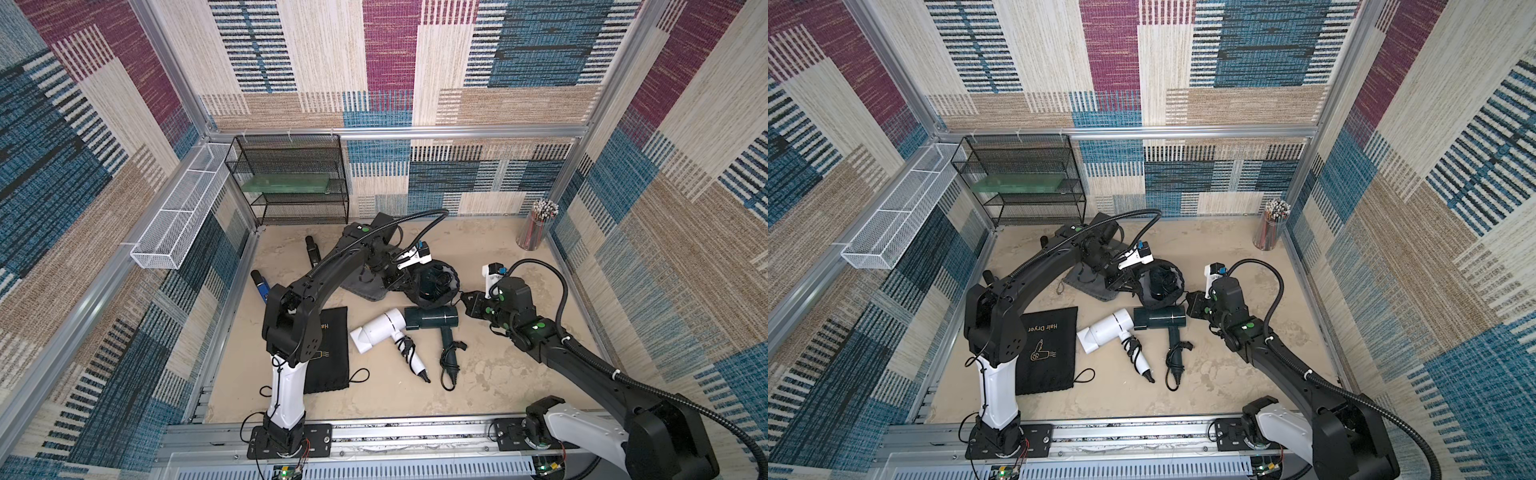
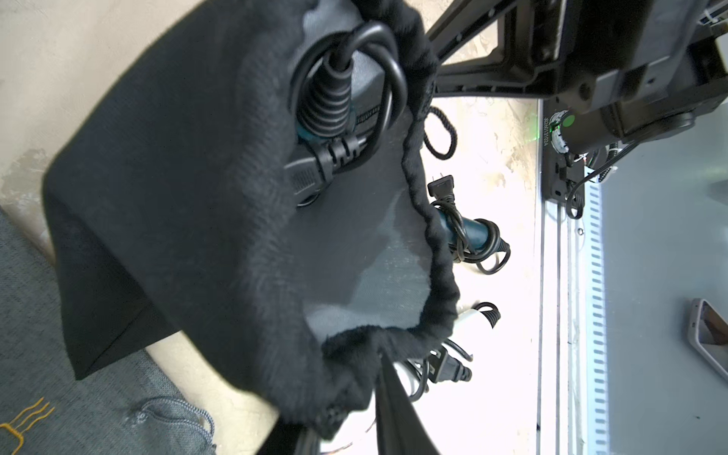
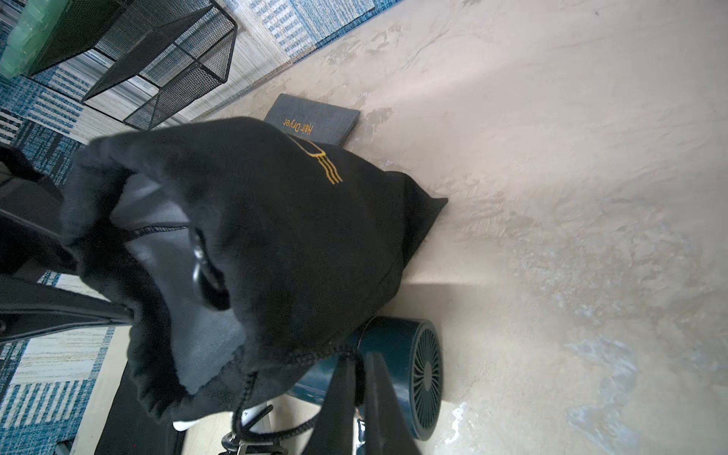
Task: Pack away hair dryers
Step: Pull the drawstrings on both sides of the drawstring bag.
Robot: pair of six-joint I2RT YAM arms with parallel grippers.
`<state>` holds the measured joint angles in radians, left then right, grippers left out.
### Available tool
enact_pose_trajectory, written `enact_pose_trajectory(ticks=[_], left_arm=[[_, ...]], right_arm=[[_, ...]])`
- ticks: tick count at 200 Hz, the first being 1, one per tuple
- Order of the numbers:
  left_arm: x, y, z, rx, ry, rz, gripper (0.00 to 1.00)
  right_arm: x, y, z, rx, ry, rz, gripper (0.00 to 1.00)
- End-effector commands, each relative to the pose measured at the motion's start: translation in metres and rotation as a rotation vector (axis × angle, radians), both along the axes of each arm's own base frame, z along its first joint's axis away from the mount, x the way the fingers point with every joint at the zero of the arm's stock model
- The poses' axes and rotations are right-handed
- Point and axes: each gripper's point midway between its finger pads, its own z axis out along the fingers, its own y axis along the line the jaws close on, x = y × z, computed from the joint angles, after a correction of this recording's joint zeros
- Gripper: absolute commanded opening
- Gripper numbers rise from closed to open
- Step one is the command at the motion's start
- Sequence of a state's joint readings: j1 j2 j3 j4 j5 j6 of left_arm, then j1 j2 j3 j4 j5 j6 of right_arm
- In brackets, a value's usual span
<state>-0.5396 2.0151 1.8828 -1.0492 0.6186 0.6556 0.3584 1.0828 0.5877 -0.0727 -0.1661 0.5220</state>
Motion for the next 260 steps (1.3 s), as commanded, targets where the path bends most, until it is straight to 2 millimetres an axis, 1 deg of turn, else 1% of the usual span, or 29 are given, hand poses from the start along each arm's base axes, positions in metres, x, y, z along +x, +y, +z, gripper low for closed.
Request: enact_pose_trajectory(ticks=[1, 27, 43, 66, 75, 85, 94, 103, 142, 164, 171, 177, 192, 202, 216, 234, 246, 260], left_arm=[[-0.001, 0.005, 0.002, 0.016, -0.045, -0.022, 0.24], [-0.003, 0.007, 0.001, 0.019, -0.046, -0.024, 0.22], [-0.004, 0.007, -0.001, 0.022, -0.039, -0.025, 0.14], [-0.006, 0.008, -0.001, 0.025, -0.037, -0.027, 0.11], [-0.006, 0.008, -0.001, 0.025, -0.036, -0.026, 0.07], [-0.006, 0.008, -0.001, 0.025, -0.036, -0.026, 0.05], [-0.006, 0.008, -0.001, 0.025, -0.036, -0.025, 0.0], [-0.002, 0.013, -0.004, 0.055, -0.052, -0.013, 0.0], [-0.005, 0.017, -0.001, 0.077, -0.064, -0.028, 0.0], [-0.006, 0.017, -0.001, 0.075, -0.06, -0.032, 0.06], [-0.006, 0.017, -0.002, 0.074, -0.058, -0.031, 0.07], [-0.005, 0.016, -0.002, 0.072, -0.057, -0.029, 0.06], [-0.004, 0.014, -0.002, 0.068, -0.048, -0.022, 0.0], [-0.001, 0.014, -0.002, 0.073, -0.048, -0.012, 0.0], [0.008, 0.019, -0.004, 0.115, -0.072, 0.024, 0.0], [0.03, 0.033, 0.001, 0.22, -0.142, 0.133, 0.0], [0.038, 0.043, 0.014, 0.262, -0.18, 0.185, 0.0], [0.037, 0.046, 0.036, 0.257, -0.212, 0.194, 0.0]], right_arm=[[0.002, 0.0, 0.006, 0.0, -0.029, 0.005, 0.0], [0.003, 0.0, 0.006, 0.001, -0.03, 0.004, 0.0], [0.003, 0.0, 0.006, 0.002, -0.031, 0.004, 0.0], [0.003, 0.0, 0.006, 0.002, -0.031, 0.006, 0.0], [0.002, 0.0, 0.007, 0.002, -0.032, 0.006, 0.0], [0.002, -0.001, 0.007, 0.002, -0.035, 0.003, 0.0], [0.003, -0.001, 0.008, 0.003, -0.036, 0.002, 0.0], [0.002, -0.002, 0.007, 0.003, -0.035, 0.001, 0.0], [0.003, -0.002, 0.008, 0.001, -0.036, 0.003, 0.0], [0.003, -0.003, 0.008, 0.004, -0.037, 0.0, 0.0], [0.003, -0.002, 0.009, 0.005, -0.038, 0.002, 0.0], [0.003, -0.002, 0.008, 0.006, -0.037, 0.005, 0.0], [0.004, -0.001, 0.009, 0.006, -0.038, 0.007, 0.0], [0.004, -0.002, 0.009, 0.005, -0.037, 0.006, 0.0], [0.006, -0.008, 0.009, -0.006, -0.028, -0.032, 0.0], [0.011, -0.02, 0.01, -0.031, -0.019, -0.094, 0.0], [0.016, -0.035, 0.01, -0.057, -0.013, -0.173, 0.0], [0.022, -0.051, 0.012, -0.063, -0.015, -0.25, 0.0]])
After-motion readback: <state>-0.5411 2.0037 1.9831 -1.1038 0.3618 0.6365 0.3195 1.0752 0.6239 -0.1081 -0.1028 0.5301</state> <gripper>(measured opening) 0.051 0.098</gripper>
